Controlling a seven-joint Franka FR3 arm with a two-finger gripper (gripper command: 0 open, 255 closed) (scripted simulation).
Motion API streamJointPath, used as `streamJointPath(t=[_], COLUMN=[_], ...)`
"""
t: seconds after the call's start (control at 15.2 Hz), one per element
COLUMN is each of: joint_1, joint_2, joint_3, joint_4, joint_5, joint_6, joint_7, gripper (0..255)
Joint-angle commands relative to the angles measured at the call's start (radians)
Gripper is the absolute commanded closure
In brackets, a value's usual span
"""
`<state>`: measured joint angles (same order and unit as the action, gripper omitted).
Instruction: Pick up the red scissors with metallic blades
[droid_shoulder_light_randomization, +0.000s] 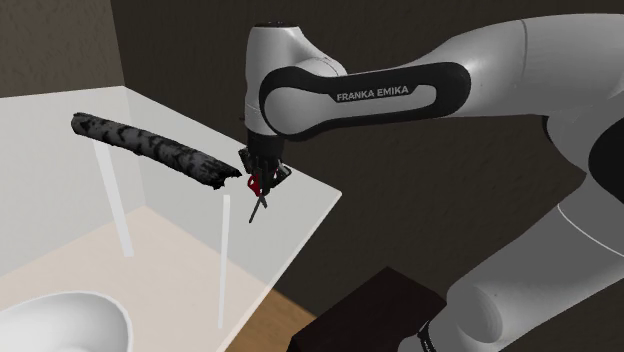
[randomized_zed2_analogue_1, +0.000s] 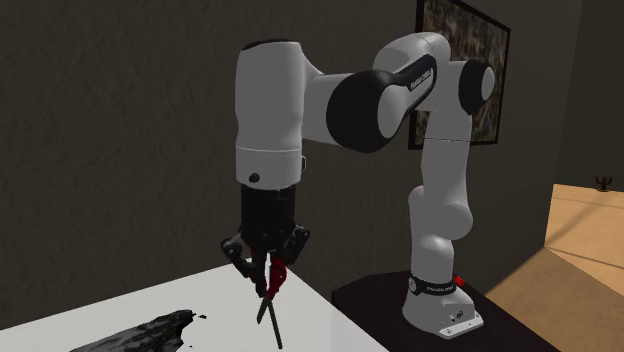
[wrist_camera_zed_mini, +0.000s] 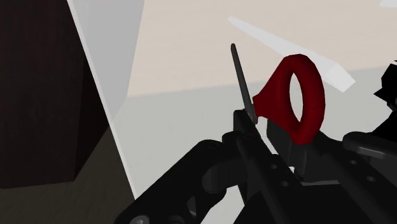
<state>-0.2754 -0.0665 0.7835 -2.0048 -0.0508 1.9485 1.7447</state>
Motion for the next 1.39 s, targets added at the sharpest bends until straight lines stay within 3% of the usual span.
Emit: streamJointPath(t=[0.0, 0.4, 1.32], joint_1=[0.000, 0.000, -0.004], joint_2=[0.000, -0.001, -0.027], joint_3=[0.000, 0.000, -0.011], joint_4=[-0.001, -0.001, 0.166], joint_5=[0.000, 0.001, 0.022], joint_6=[0.001, 0.000, -0.185], joint_7=[0.001, -0.001, -0.029], gripper=[255, 255, 255])
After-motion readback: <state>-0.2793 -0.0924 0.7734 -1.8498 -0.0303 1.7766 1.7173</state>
